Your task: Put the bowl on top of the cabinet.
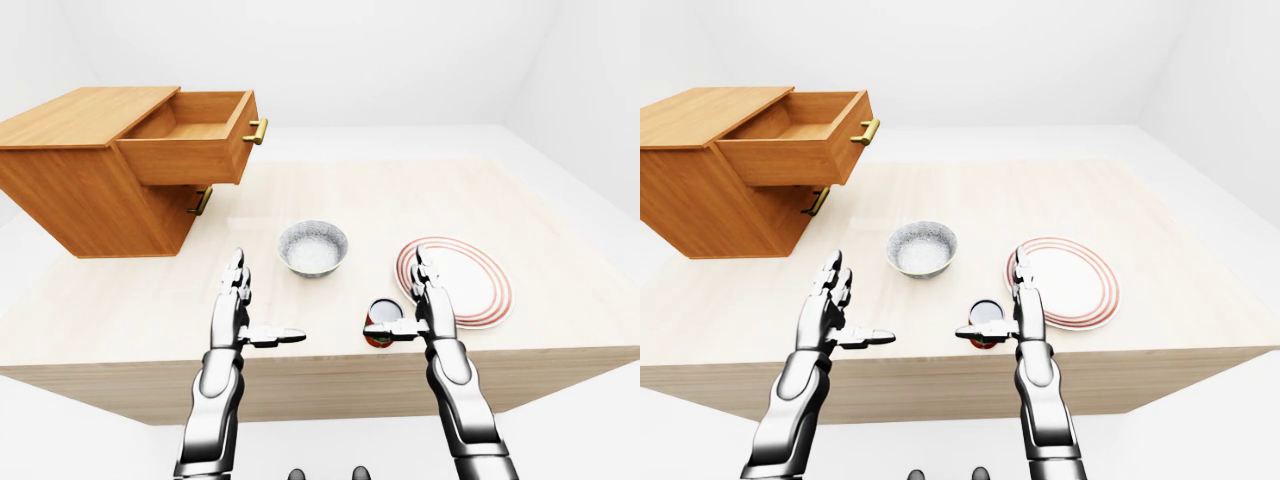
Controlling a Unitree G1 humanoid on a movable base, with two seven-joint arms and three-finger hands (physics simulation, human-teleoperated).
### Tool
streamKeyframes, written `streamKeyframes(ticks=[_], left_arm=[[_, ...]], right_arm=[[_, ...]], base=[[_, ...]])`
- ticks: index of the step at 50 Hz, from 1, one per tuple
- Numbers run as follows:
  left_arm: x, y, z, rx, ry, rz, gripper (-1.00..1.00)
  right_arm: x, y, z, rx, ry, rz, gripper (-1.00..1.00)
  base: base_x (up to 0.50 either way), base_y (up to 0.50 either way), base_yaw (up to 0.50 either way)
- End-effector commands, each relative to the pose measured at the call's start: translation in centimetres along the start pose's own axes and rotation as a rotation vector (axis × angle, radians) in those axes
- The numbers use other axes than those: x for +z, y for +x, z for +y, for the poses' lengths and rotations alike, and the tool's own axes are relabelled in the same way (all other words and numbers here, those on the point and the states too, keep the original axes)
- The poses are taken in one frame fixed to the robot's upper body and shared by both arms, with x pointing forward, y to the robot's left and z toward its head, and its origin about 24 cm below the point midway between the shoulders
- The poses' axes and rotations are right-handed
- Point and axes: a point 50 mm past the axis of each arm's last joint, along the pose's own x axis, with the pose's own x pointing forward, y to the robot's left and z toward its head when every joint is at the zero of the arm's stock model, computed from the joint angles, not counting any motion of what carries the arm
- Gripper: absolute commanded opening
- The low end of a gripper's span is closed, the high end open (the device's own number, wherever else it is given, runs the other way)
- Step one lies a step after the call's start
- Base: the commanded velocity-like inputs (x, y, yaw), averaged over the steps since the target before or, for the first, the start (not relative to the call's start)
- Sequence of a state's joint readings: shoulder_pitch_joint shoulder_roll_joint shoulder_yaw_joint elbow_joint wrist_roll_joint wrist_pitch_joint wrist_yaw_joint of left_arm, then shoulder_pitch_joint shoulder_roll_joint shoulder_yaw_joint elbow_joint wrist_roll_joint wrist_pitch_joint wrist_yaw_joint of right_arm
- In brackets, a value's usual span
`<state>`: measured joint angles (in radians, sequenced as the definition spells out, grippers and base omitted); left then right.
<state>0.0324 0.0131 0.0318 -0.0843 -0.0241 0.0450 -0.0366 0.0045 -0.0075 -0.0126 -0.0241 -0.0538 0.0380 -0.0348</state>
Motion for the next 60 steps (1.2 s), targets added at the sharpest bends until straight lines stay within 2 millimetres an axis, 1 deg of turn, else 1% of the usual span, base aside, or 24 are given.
streamKeyframes(ticks=[1, 2, 4, 7, 15, 21, 24, 29, 35, 55, 58, 60], left_arm=[[0.7, -0.4, 0.0, -0.003, 0.002, -0.007, 1.0], [1.3, -0.6, 0.0, -0.005, 0.005, -0.03, 1.0], [1.7, -0.8, 0.0, -0.006, 0.007, -0.047, 1.0], [1.8, -0.9, -0.1, -0.01, 0.01, -0.054, 1.0], [1.1, -0.8, -0.3, -0.013, 0.028, -0.022, 1.0], [1.4, -1.0, -0.3, -0.024, 0.033, -0.036, 1.0], [1.3, -1.1, -0.3, -0.025, 0.035, -0.029, 1.0], [1.8, -1.1, -0.2, -0.027, 0.022, -0.05, 1.0], [1.4, -1.1, -0.2, -0.027, 0.023, -0.037, 1.0], [1.8, -1.6, -0.5, -0.036, 0.02, -0.053, 1.0], [2.1, -1.6, -0.5, -0.036, 0.019, -0.065, 1.0], [2.0, -1.7, -0.5, -0.03, 0.032, -0.058, 1.0]], right_arm=[[0.4, -0.3, 0.0, -0.012, -0.018, -0.004, 1.0], [0.4, -0.4, 0.0, -0.013, -0.019, -0.006, 1.0], [0.5, -0.4, 0.0, -0.01, -0.018, -0.006, 1.0], [0.5, -0.4, 0.0, -0.009, -0.014, -0.007, 1.0], [0.9, -0.6, 0.1, -0.009, -0.005, -0.016, 1.0], [1.1, -0.7, 0.0, -0.002, 0.007, -0.019, 1.0], [1.1, -0.9, 0.2, 0.022, 0.021, -0.033, 1.0], [1.2, -0.8, 0.1, 0.02, 0.032, -0.025, 1.0], [1.1, -0.8, 0.1, 0.02, 0.025, -0.026, 1.0], [1.4, -1.0, 0.1, 0.022, 0.023, -0.039, 1.0], [1.4, -1.0, 0.0, 0.005, 0.023, -0.037, 1.0], [1.4, -0.9, -0.1, -0.009, 0.02, -0.036, 1.0]], base=[[0.0, 0.0, 0.0], [0.0, 0.0, 0.0], [0.0, 0.0, 0.0], [0.0, 0.0, 0.0], [0.0, 0.0, 0.0], [0.0, 0.0, 0.0], [0.0, 0.0, 0.0], [0.5, 0.0, 0.0], [0.5, 0.0, 0.0], [0.5, 0.0, 0.0], [0.5, 0.0, 0.0], [0.5, 0.0, 0.0]])
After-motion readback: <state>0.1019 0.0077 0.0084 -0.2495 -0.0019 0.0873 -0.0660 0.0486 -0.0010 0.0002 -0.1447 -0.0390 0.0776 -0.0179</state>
